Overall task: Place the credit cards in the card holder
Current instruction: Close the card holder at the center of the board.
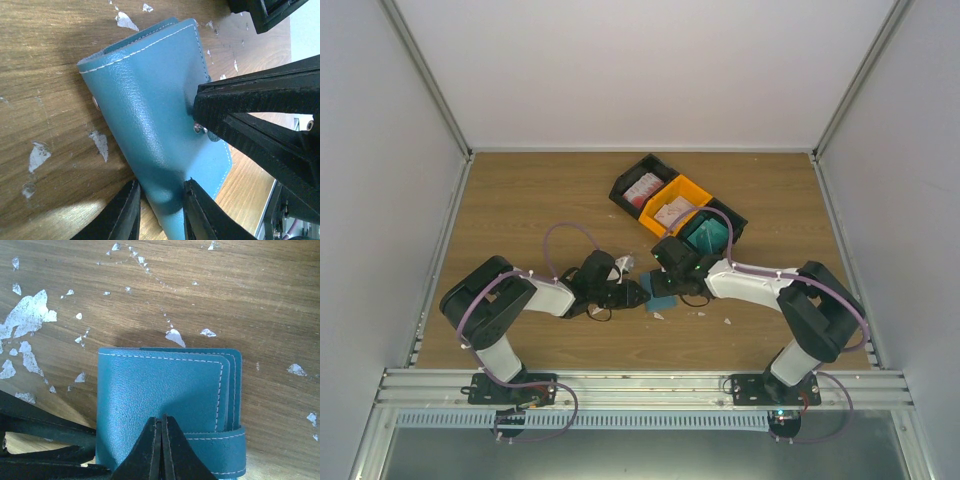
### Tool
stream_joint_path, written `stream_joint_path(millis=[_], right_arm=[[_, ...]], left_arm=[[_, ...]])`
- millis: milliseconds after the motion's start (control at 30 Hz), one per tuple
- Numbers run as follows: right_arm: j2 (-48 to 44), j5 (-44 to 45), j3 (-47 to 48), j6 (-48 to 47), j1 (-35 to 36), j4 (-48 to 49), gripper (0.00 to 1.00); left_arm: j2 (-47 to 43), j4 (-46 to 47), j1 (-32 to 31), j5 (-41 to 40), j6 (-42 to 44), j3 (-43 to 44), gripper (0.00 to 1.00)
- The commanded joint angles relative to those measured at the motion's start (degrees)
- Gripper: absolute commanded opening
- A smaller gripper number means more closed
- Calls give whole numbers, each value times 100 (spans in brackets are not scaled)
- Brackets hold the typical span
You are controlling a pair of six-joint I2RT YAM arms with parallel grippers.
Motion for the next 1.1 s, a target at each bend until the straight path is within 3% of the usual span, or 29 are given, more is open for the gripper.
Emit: stream_joint_path(millis=[0, 467, 1067], right_arm=[[185, -232, -158, 108, 17, 128, 0], [83, -105, -723, 337, -17, 468, 1], [-150, -733, -2276, 585, -136, 2183, 1]], left_arm=[[245, -687, -26, -551, 86, -66, 27], [237, -751, -25, -602, 104, -33, 27], [278, -775, -26, -625, 63, -23, 27]])
